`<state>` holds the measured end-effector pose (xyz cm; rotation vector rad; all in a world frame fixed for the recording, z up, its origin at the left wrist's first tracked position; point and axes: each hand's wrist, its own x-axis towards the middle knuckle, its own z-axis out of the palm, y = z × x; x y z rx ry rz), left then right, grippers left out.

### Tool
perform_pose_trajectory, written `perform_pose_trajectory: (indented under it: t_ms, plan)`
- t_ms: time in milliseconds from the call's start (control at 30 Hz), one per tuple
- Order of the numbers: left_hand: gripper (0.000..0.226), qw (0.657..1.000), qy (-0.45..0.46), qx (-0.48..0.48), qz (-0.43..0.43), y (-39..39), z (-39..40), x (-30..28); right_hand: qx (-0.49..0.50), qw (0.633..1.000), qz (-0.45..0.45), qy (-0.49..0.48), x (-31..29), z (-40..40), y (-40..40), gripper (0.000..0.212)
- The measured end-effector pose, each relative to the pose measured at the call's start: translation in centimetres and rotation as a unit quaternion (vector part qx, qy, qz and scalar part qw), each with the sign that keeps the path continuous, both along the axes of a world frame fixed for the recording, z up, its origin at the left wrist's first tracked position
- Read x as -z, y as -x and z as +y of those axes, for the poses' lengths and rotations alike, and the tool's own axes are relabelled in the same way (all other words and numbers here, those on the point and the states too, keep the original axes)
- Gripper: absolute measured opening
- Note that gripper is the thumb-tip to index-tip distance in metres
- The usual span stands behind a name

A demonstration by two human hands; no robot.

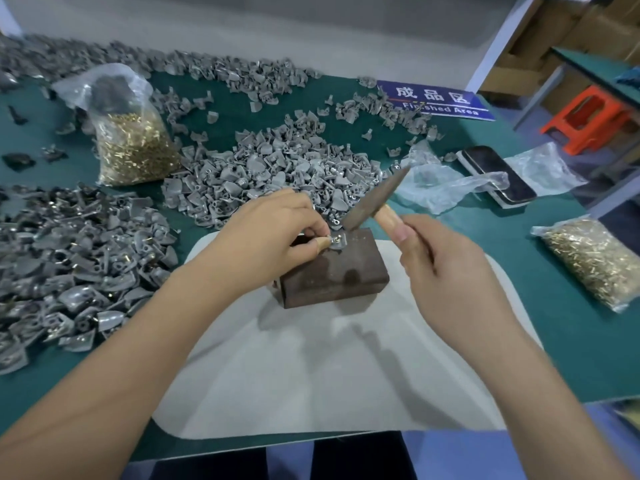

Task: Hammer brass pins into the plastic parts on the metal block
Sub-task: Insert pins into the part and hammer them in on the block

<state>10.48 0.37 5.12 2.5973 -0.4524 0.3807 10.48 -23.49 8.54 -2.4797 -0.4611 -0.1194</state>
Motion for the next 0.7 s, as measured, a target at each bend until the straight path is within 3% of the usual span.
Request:
perform_pose_trajectory:
  t_ms: [100,233,367,500,633,700]
  plan:
    - [0.012,1.000,-0.010,-0.004,-0.006,-0.1,0.1,0.2,0.024,0.997,-0.068,-0.012,0.0,0.7,0.6,0.029]
    - [0.013,0.999,-0.026,-0.007,-0.020,-0.1,0.0,0.1,-0.002,0.997,-0.012,0.075,0.1,1.1,0.4,0.032]
    - [0.013,0.999,-0.040,-0.002,-0.030,-0.2,0.1,0.2,0.027,0.998,-0.052,0.013,-0.1,0.9,0.6,0.036]
    - [0.014,0.998,-0.051,-0.003,-0.040,-0.2,0.1,0.3,0.002,0.993,-0.034,0.113,-0.4,1.0,0.7,0.041]
    - [0.013,0.998,-0.053,-0.004,-0.045,-0.3,0.1,0.3,0.035,0.996,-0.082,0.029,-0.6,0.9,1.1,0.037]
    - [0.012,0.998,-0.052,-0.005,-0.045,-0.2,0.1,0.4,0.000,0.996,-0.045,0.073,-0.4,1.3,1.3,0.037]
